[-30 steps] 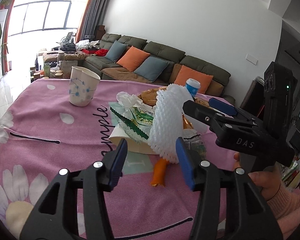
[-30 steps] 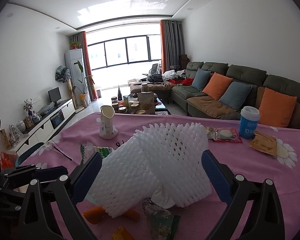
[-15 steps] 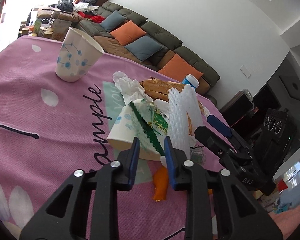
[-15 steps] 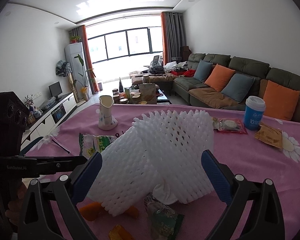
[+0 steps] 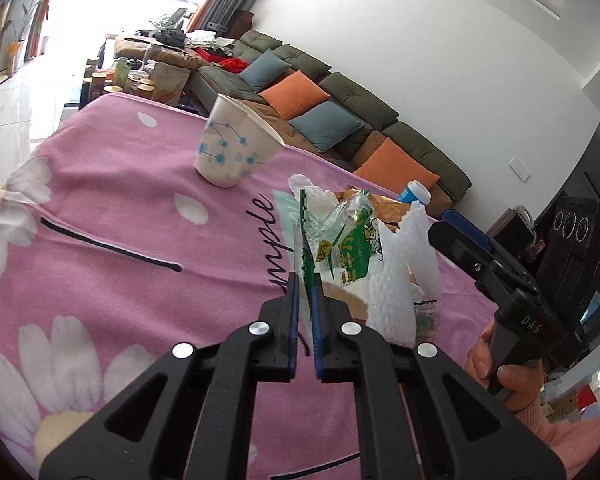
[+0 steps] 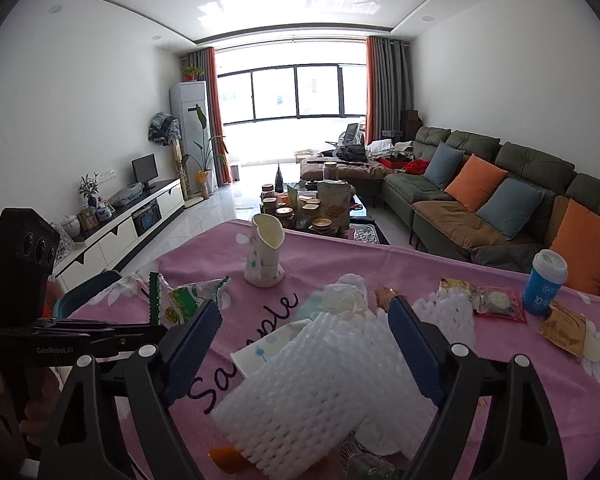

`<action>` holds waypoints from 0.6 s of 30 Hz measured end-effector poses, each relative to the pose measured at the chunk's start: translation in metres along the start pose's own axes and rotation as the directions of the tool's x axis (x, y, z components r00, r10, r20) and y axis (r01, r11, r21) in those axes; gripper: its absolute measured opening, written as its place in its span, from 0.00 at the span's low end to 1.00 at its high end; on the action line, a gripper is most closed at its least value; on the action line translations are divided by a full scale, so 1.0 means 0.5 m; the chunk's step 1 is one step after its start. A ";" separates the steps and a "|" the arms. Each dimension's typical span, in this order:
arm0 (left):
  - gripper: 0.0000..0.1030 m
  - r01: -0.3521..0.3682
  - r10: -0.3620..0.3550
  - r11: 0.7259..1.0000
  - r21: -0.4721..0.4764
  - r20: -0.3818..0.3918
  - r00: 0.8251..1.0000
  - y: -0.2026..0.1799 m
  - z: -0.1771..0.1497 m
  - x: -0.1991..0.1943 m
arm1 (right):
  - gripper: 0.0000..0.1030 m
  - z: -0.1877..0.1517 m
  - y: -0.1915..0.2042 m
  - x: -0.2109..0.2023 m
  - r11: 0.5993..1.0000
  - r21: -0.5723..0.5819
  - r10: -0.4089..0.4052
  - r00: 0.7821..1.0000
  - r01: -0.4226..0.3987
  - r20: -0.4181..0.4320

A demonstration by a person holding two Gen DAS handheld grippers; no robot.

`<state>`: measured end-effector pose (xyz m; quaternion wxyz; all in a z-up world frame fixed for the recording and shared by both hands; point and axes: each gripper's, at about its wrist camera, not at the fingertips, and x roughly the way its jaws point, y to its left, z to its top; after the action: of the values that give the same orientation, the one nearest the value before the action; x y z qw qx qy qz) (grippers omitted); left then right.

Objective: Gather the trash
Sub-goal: 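Carry the green wrapper toward the teal bin while the right gripper grasps the white paper cup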

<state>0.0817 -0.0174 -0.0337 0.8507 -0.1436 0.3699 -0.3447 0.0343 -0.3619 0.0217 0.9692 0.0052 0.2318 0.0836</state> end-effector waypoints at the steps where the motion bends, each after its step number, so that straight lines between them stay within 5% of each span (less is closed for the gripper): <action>1: 0.06 -0.012 0.012 1.000 -0.010 0.012 1.000 0.010 0.001 -0.015 | 0.76 0.012 0.013 0.010 1.000 -0.018 0.017 1.000 -0.017 -0.005; 6: 0.06 -0.073 0.076 0.996 -0.054 0.072 0.994 0.056 0.011 -0.089 | 0.72 0.073 0.071 0.091 0.995 -0.078 0.062 0.996 -0.067 -0.066; 18: 0.06 -0.186 0.202 0.975 -0.119 0.140 0.969 0.150 0.012 -0.208 | 0.72 0.120 0.059 0.330 0.995 0.095 0.047 0.952 -0.019 -0.302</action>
<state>0.0715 0.1087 -0.0118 0.8971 -0.1770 0.3344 -0.2280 0.2016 -0.3038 0.0028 0.9191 0.0404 0.3816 0.0891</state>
